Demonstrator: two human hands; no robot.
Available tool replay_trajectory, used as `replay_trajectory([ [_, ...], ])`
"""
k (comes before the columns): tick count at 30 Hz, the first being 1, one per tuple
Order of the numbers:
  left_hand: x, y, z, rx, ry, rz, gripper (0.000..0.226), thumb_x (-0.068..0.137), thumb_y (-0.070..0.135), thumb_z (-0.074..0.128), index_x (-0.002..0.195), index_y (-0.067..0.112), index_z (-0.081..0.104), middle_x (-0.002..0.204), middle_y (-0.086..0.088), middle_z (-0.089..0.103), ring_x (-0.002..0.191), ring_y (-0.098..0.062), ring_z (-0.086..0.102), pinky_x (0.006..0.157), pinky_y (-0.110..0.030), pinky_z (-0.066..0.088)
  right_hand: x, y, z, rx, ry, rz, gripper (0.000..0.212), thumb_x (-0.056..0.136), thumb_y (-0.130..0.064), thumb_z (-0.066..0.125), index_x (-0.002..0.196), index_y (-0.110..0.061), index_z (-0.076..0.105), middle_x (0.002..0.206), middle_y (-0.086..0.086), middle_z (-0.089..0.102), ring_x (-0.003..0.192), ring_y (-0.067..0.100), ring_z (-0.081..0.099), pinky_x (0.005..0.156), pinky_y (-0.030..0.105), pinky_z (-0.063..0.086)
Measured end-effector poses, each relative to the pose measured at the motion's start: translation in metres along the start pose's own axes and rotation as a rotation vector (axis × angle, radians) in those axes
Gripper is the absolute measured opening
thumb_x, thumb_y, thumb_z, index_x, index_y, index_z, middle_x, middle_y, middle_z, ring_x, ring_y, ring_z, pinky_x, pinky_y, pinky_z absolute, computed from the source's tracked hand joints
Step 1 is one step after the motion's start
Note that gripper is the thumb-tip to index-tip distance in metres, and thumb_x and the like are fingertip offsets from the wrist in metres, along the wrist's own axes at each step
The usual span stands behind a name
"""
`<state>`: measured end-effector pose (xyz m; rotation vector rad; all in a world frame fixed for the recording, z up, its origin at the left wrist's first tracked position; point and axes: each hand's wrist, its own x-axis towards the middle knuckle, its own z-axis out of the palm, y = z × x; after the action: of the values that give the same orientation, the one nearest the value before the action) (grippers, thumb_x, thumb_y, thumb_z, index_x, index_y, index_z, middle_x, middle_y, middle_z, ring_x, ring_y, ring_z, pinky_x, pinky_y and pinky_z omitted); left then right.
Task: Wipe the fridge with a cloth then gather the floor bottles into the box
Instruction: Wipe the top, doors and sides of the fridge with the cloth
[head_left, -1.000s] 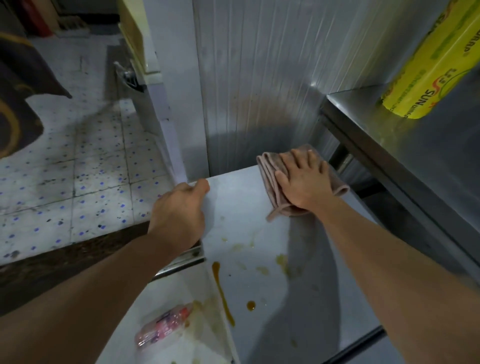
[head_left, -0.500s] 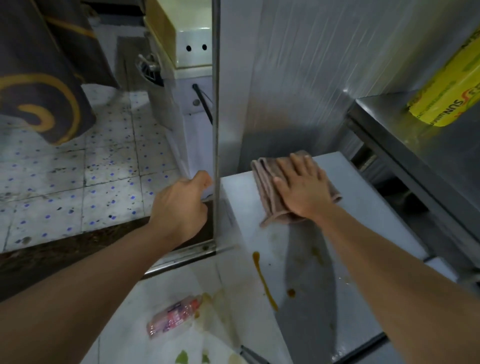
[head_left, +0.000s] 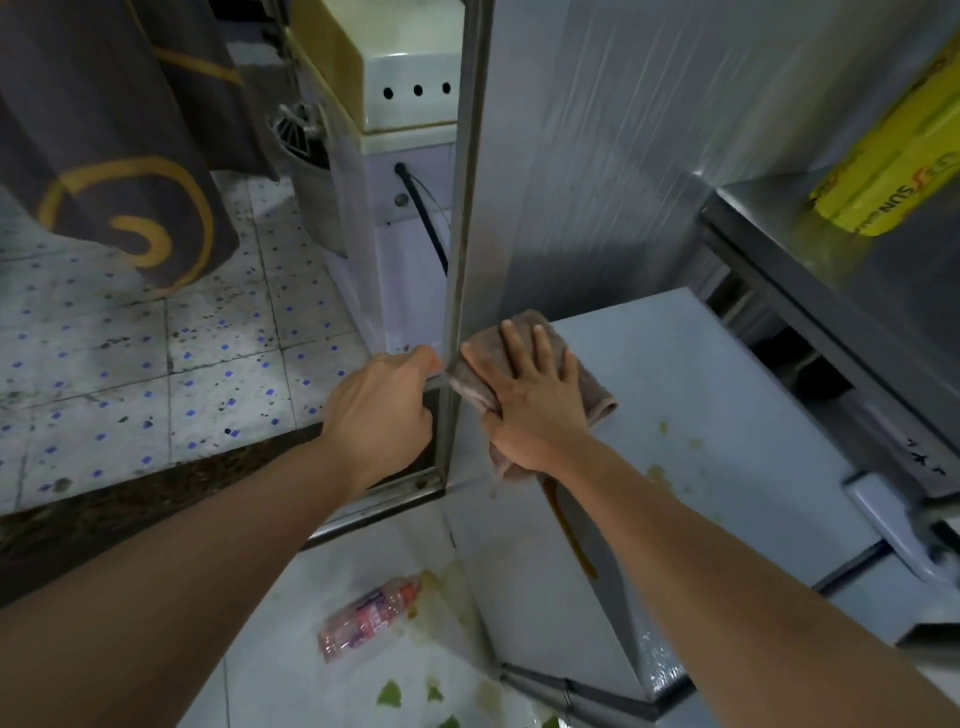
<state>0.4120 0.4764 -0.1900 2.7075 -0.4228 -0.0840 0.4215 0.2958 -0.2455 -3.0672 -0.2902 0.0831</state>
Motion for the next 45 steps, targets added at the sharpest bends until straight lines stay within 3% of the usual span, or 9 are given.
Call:
replay_trajectory([
  [4,0.000,0.021,0.003,-0.033,-0.003,0.040,0.039,0.082,0.003,0.052,0.120,0.013,0.051,0.106,-0.012,0.061,0.091,-0.032,0.058,0.068,-0.034,0.045,-0.066,0.012,-0.002,0.001,-0.017,-0.032,0.076,0.087,-0.052,0.029,0.139,-0.048,-0.026,0.158,0.000,-0.020,0.143,0.031,-0.020,0.111,0.049,-0.016],
  [11,0.010,0.061,0.018,-0.067,-0.047,0.124,0.051,0.083,0.006,0.053,0.133,0.012,0.047,0.129,-0.014,0.057,0.118,-0.031,0.052,0.100,-0.038,0.039,-0.081,0.046,-0.005,0.054,-0.055,0.028,0.070,0.081,-0.075,0.003,0.143,-0.048,-0.017,0.158,-0.006,-0.018,0.144,0.022,-0.020,0.117,0.049,-0.007],
  [17,0.022,0.077,0.045,-0.044,-0.077,0.147,0.051,0.087,0.009,0.048,0.137,0.020,0.046,0.140,-0.002,0.050,0.127,-0.021,0.046,0.105,-0.032,0.030,-0.060,0.149,-0.006,-0.009,-0.011,0.263,0.066,0.087,-0.071,0.005,0.144,-0.046,-0.017,0.159,-0.005,-0.014,0.146,0.023,-0.012,0.117,0.051,-0.002],
  [22,0.017,0.079,0.062,0.010,-0.086,0.043,0.052,0.091,0.010,0.044,0.138,0.031,0.045,0.152,0.010,0.031,0.142,-0.011,0.024,0.114,-0.043,0.018,-0.054,0.206,-0.014,0.021,-0.034,0.492,0.067,0.090,-0.068,0.015,0.148,-0.040,-0.004,0.160,-0.002,-0.006,0.146,0.032,0.000,0.114,0.060,0.002],
  [28,0.018,0.095,0.059,0.054,-0.111,-0.018,0.051,0.088,0.010,0.044,0.136,0.027,0.047,0.153,0.007,0.031,0.141,-0.014,0.025,0.114,-0.047,0.018,-0.083,0.143,-0.010,0.006,-0.035,0.279,0.064,0.092,-0.062,0.012,0.144,-0.040,-0.019,0.158,0.008,-0.016,0.144,0.036,-0.014,0.115,0.059,-0.001],
  [33,0.006,0.120,0.068,0.074,-0.131,-0.015,0.046,0.087,0.021,0.039,0.131,0.024,0.053,0.148,0.002,0.039,0.137,-0.017,0.031,0.110,-0.044,0.018,-0.132,0.101,-0.001,0.079,-0.028,0.036,0.066,0.088,-0.060,0.001,0.149,-0.036,-0.004,0.159,0.002,-0.012,0.145,0.029,-0.016,0.116,0.050,-0.009],
  [40,0.002,0.118,0.080,0.047,-0.036,-0.046,0.054,0.083,0.006,0.049,0.132,0.030,0.052,0.149,0.011,0.038,0.138,-0.015,0.032,0.109,-0.045,0.025,-0.114,0.219,-0.017,0.024,-0.036,0.420,0.069,0.094,-0.060,0.009,0.150,-0.025,-0.010,0.159,0.011,-0.005,0.145,0.037,0.004,0.116,0.054,0.011],
  [42,0.000,0.118,0.082,0.045,-0.012,-0.035,0.054,0.083,0.005,0.051,0.131,0.028,0.054,0.148,0.009,0.039,0.137,-0.016,0.034,0.108,-0.046,0.027,-0.107,0.222,-0.017,0.064,-0.021,0.471,0.071,0.094,-0.060,0.015,0.151,-0.023,-0.004,0.159,0.012,0.003,0.142,0.040,0.013,0.114,0.054,0.017],
  [45,-0.001,0.118,0.082,0.049,-0.042,-0.038,0.057,0.084,0.004,0.049,0.135,0.030,0.048,0.151,0.011,0.034,0.139,-0.016,0.028,0.110,-0.046,0.023,-0.112,0.207,-0.016,0.014,-0.036,0.484,0.070,0.094,-0.060,0.014,0.151,-0.024,-0.006,0.159,0.014,-0.002,0.143,0.042,0.008,0.115,0.055,0.012],
])
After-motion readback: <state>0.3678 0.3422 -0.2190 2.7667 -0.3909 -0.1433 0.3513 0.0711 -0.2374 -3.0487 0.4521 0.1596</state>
